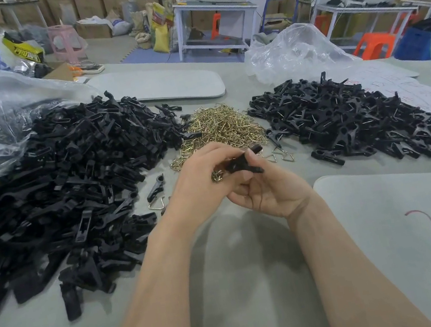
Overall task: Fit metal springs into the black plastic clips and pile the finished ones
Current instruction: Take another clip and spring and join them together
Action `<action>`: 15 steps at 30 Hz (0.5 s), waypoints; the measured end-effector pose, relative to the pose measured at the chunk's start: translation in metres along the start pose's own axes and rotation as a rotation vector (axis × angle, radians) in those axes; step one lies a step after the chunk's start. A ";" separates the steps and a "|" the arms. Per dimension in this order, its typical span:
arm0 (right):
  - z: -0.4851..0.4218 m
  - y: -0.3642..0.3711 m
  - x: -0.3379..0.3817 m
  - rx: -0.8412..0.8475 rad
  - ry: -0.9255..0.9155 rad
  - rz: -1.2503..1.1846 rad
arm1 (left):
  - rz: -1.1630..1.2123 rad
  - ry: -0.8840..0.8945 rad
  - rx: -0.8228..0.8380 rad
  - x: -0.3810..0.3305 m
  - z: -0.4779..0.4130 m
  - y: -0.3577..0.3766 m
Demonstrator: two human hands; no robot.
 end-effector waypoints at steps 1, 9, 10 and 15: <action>0.000 0.000 0.001 -0.015 0.014 0.033 | -0.005 -0.019 -0.017 0.003 0.000 -0.001; 0.012 -0.021 0.038 -0.514 -0.182 0.813 | -0.228 -0.217 0.049 0.027 0.003 0.011; 0.016 -0.026 0.047 -0.642 -0.288 0.791 | -0.242 -0.247 0.027 0.030 0.003 0.009; 0.046 -0.041 0.071 -1.077 -0.500 0.811 | -0.503 -0.620 -0.345 0.054 0.022 -0.046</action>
Point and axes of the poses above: each hand's wrist, its own z-axis away from the middle knuckle, its own y-axis out of the palm, x = y × z, the point moved 7 cm from there along -z, towards the middle knuckle, and after that the axes turned 2 degrees about x, right-handed, at the moved point
